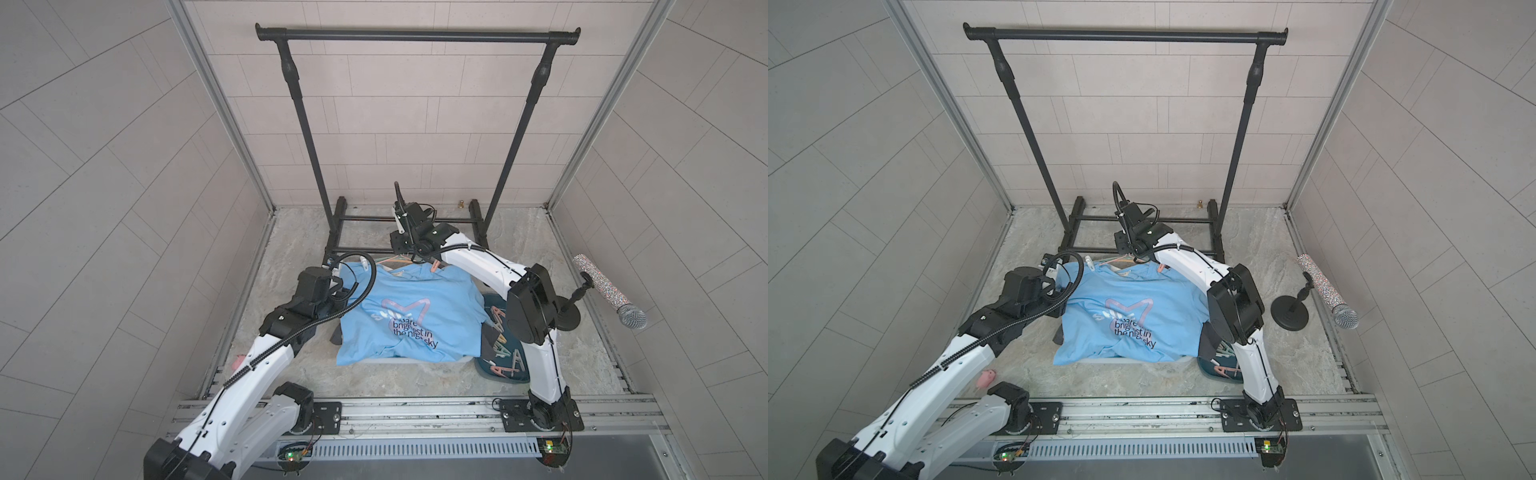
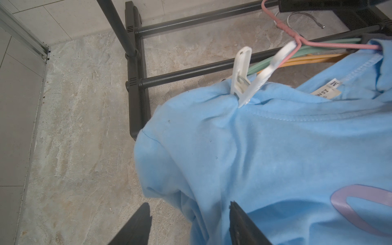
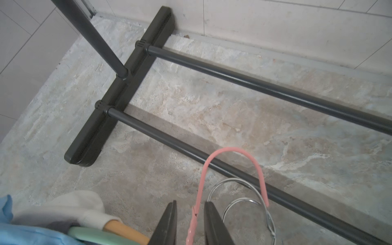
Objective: Use clothespins to secure the t-shirt on both sides of the hanger
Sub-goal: Pick up the hanger from the basket.
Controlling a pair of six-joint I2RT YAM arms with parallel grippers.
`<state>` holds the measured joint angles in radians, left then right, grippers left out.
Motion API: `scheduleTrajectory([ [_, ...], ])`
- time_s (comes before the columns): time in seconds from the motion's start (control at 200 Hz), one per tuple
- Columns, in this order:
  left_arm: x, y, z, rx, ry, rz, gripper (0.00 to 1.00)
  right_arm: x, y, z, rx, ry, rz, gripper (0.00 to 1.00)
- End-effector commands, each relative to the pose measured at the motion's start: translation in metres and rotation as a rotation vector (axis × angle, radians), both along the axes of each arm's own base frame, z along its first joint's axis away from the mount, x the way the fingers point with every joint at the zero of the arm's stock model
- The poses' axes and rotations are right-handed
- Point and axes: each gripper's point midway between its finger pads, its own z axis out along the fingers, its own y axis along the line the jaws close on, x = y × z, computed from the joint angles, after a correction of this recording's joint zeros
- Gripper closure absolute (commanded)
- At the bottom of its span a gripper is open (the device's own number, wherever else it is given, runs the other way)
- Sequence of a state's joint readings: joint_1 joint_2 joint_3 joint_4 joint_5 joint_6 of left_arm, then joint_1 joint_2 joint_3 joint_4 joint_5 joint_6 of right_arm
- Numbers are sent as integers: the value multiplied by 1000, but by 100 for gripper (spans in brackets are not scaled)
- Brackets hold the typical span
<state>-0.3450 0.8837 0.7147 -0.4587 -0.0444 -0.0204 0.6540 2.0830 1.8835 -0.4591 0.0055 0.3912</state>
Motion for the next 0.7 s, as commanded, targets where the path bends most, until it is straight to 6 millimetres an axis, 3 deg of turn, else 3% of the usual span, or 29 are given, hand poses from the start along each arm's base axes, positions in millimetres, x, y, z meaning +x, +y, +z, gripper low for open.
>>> scheduleTrajectory([
  [0.0, 0, 1, 10, 7, -33, -10, 38, 8, -4, -5, -12, -11, -64, 74],
  [0.475, -4, 14, 38, 51, -104, 19, 38, 8, 14, -44, -39, 47, -39, 76],
  [0.58, -8, 11, 44, 46, -117, -12, 38, 8, 17, -31, -9, 19, -44, 87],
  [0.695, -9, 4, 61, 30, -133, -55, 38, 8, 18, 10, 55, -75, -52, 99],
])
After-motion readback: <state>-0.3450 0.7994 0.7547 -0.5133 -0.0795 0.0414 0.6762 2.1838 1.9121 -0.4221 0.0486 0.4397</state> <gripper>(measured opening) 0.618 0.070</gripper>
